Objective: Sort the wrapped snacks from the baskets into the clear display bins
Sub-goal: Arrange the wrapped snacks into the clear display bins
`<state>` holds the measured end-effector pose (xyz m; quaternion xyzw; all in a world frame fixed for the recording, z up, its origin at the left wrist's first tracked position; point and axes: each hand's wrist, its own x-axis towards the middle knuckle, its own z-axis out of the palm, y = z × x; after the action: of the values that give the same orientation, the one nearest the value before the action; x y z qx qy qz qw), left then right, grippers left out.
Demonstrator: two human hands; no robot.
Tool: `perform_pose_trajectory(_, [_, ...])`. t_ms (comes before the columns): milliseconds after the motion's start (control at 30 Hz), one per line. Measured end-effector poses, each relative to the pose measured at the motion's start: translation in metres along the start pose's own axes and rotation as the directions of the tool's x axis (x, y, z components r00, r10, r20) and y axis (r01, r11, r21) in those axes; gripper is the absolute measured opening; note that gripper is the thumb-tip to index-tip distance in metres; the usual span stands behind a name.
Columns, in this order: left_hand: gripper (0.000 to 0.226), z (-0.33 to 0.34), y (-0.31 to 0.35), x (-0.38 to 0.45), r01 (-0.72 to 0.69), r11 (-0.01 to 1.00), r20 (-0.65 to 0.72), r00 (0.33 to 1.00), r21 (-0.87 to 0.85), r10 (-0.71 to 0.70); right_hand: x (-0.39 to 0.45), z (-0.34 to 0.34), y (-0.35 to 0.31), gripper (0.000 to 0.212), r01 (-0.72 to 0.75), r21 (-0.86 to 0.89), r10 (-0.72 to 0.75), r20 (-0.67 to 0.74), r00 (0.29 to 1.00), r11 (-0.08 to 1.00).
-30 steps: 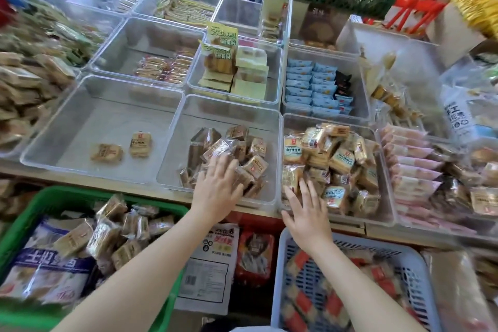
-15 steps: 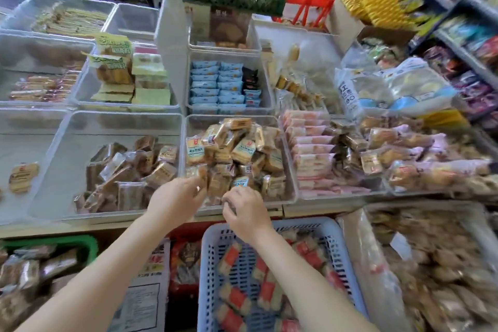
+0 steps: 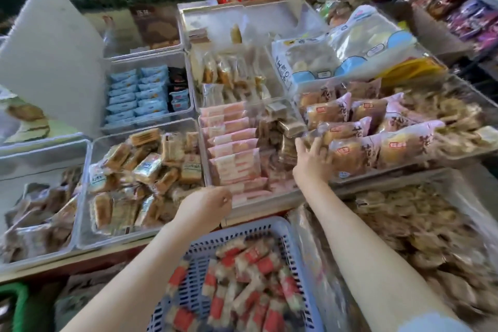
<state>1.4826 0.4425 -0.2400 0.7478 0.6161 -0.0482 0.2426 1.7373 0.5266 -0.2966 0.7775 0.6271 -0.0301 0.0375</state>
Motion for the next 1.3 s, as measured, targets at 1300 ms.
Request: perform_pose_trajectory(1300, [0.051, -0.02, -0.444, -0.226, 0.305, 0.83, -0.386, 0.774, -0.467, -0.502, -0.26, 0.026, -0.43, 0.067, 0.545, 0.156, -0.564, 0.123, 0.817, 0.824])
